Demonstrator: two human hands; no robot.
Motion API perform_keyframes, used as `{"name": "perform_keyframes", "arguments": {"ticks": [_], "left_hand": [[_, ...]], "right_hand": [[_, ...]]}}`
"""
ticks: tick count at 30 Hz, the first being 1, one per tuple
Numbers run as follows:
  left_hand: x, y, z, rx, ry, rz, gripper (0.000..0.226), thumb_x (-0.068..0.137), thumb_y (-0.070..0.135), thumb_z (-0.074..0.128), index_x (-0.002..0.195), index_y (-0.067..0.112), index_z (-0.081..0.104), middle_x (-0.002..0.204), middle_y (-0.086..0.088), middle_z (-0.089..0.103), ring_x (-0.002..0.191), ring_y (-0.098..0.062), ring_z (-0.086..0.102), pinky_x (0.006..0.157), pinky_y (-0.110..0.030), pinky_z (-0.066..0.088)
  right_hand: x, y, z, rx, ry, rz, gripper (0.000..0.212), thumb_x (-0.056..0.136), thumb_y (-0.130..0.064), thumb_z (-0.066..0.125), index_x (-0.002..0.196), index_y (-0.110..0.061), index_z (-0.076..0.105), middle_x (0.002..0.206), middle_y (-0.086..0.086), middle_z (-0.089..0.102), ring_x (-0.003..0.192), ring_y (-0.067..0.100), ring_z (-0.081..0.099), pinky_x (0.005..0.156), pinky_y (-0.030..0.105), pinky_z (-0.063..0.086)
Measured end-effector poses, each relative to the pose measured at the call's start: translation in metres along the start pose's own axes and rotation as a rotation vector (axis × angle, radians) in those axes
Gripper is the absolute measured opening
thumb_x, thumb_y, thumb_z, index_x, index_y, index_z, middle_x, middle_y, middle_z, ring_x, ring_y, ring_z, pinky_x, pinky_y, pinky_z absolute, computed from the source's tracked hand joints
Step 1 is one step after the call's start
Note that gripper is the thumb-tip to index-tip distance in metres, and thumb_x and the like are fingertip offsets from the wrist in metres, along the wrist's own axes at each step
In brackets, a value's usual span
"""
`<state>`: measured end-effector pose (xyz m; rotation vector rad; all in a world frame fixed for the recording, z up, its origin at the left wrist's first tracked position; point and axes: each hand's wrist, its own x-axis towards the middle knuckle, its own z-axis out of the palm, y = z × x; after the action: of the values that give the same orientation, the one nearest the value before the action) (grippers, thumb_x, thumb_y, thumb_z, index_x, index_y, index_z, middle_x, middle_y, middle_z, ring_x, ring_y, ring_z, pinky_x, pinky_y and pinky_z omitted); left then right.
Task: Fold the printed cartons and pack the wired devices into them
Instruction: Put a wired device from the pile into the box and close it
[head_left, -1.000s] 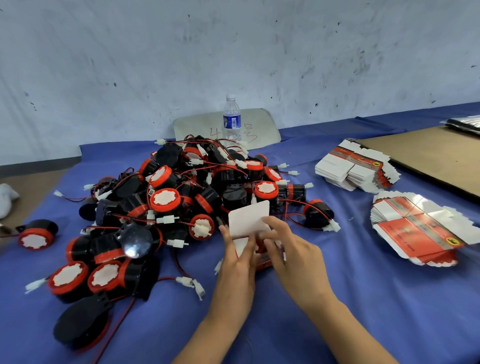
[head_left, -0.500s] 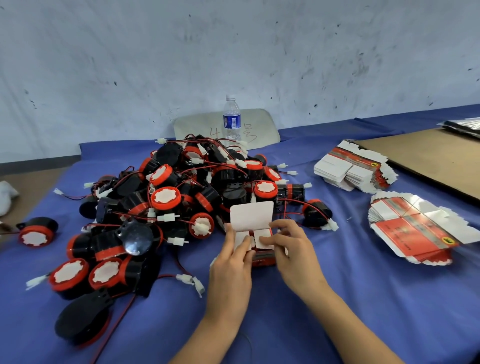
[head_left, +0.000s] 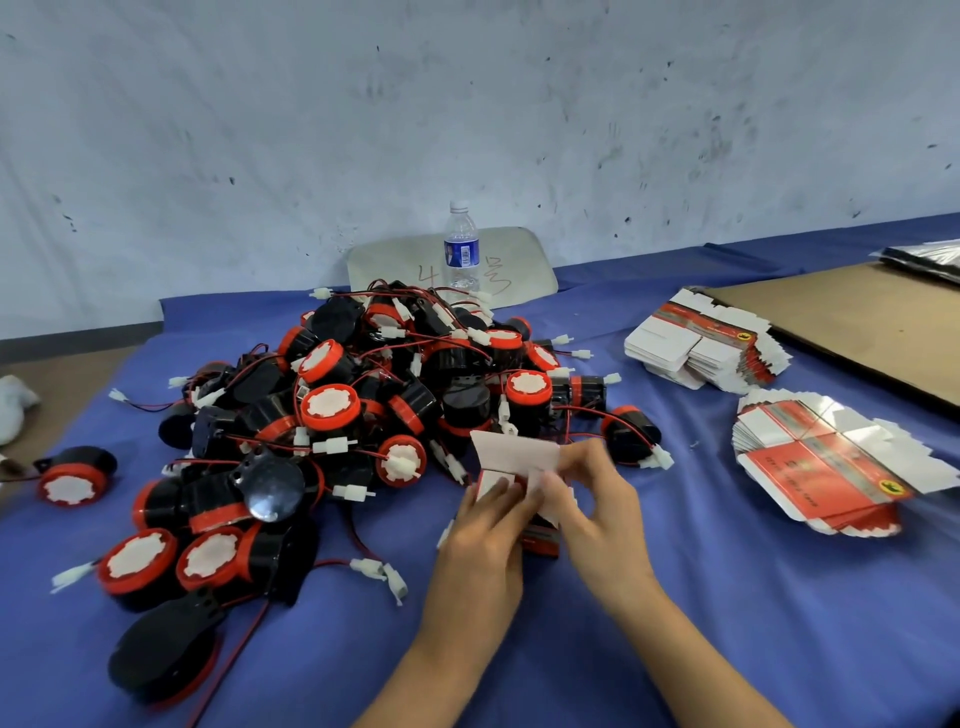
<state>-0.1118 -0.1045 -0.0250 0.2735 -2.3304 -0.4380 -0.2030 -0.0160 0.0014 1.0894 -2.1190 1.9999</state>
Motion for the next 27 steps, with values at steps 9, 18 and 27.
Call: {"name": "perform_keyframes", "arguments": {"ticks": [9, 18, 27], "left_hand": [[-0.001, 0.001, 0.004, -0.214, -0.196, 0.036, 0.028, 0.090, 0.022, 0.067, 0.118, 0.018, 0.068, 0.136, 0.006, 0.055, 0.131, -0.017, 0.044, 0.105, -0.024, 0.038], [0.005, 0.003, 0.005, -0.164, -0.044, 0.062, 0.018, 0.087, 0.014, 0.064, 0.102, 0.013, 0.074, 0.113, 0.004, 0.068, 0.108, -0.013, 0.060, 0.106, -0.012, 0.029], [0.004, -0.009, -0.005, -0.243, 0.162, -0.125, 0.025, 0.077, 0.011, 0.076, 0.087, 0.024, 0.057, 0.093, 0.016, 0.043, 0.085, -0.001, 0.051, 0.075, -0.011, 0.042]], "right_hand": [[0.006, 0.001, -0.006, 0.045, 0.027, -0.013, 0.025, 0.094, -0.007, 0.058, 0.086, -0.028, 0.070, 0.087, -0.006, 0.069, 0.087, 0.005, 0.063, 0.076, 0.016, 0.045], [0.010, 0.003, -0.013, 0.030, -0.175, 0.045, 0.040, 0.090, 0.003, 0.060, 0.094, -0.035, 0.072, 0.090, -0.015, 0.074, 0.088, -0.002, 0.067, 0.075, 0.008, 0.046], [0.008, 0.012, -0.013, 0.024, -0.339, 0.098, 0.025, 0.082, 0.002, 0.071, 0.086, -0.023, 0.073, 0.103, -0.013, 0.073, 0.110, 0.007, 0.064, 0.105, 0.029, 0.040]]}}
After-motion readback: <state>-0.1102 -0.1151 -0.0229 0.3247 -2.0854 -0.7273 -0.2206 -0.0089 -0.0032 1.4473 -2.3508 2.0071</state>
